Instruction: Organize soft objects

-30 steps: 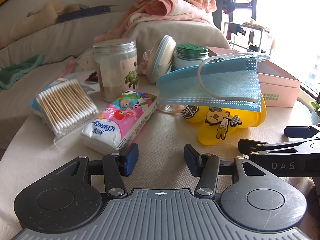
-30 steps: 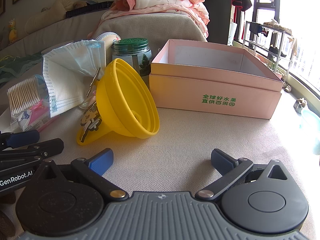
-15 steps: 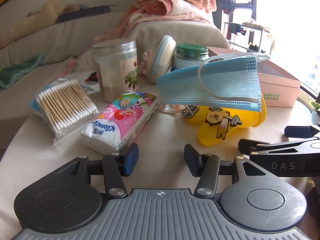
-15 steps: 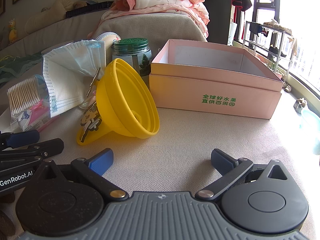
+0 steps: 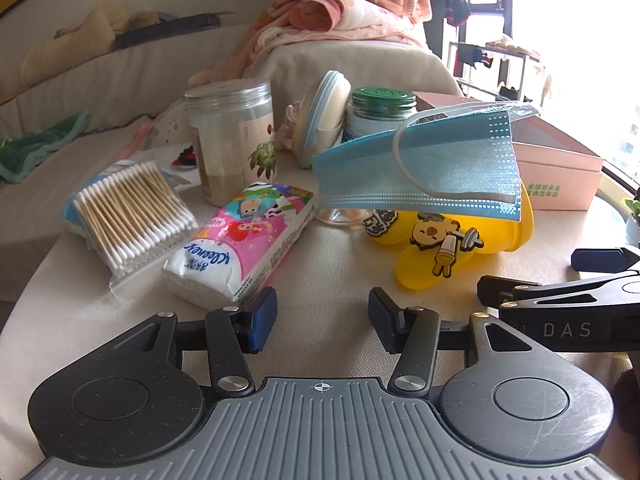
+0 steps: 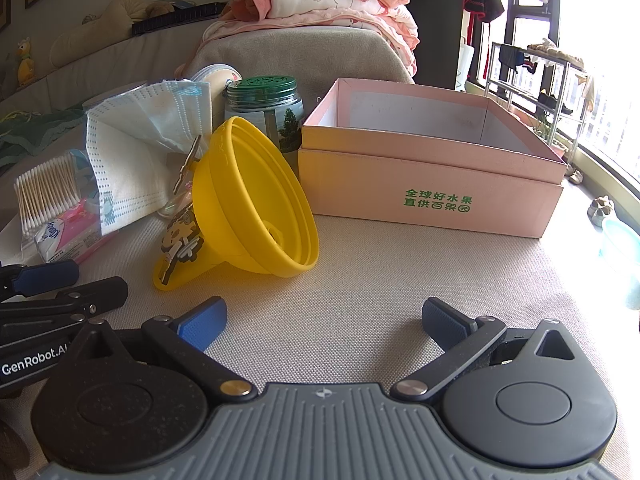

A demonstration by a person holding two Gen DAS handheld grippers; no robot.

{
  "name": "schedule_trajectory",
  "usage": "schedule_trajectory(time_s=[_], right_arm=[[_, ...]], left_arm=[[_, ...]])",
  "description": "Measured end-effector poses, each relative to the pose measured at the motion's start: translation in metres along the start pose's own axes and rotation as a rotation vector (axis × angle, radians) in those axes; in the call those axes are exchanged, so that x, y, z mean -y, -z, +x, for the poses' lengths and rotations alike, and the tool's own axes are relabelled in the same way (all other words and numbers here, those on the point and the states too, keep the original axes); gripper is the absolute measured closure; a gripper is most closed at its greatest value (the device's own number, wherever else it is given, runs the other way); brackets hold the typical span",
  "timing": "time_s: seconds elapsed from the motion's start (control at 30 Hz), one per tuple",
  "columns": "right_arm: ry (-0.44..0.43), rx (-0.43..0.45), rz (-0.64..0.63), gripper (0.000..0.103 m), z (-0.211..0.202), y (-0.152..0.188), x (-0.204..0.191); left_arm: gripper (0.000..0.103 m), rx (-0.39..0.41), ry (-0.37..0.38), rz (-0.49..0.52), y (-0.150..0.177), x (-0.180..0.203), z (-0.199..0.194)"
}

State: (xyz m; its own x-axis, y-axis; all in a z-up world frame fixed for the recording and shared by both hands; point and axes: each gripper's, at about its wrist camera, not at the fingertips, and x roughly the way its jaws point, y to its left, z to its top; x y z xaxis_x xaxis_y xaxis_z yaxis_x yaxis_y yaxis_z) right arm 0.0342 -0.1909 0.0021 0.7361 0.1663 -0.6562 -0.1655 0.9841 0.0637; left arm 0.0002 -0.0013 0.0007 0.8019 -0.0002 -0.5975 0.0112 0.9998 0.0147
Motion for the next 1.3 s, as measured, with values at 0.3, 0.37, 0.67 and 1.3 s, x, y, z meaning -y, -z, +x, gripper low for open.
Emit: schedule_trajectory(time_s=[0.3,0.37,0.67,1.3], right_arm=[[0.000,0.000,0.000,0.000,0.000,0.000,0.000],[0.000,0.000,0.000,0.000,0.000,0.000,0.000],[0.000,0.000,0.000,0.000,0.000,0.000,0.000],[-0.101,-0.116,-0.083,0.000,0.007,-0.023,0.015]], left_arm=[[0.046,0.000,0.000,0.000,0.000,0.001,0.000],[0.046,0.000,-0.001,0.002,0.000,0.000,0.000],[0.046,0.000,-0.004,0.005,0.000,0.001,-0.002],[0.049,-0.004,0.104,-0.022,0.000,-0.008,-0.006]])
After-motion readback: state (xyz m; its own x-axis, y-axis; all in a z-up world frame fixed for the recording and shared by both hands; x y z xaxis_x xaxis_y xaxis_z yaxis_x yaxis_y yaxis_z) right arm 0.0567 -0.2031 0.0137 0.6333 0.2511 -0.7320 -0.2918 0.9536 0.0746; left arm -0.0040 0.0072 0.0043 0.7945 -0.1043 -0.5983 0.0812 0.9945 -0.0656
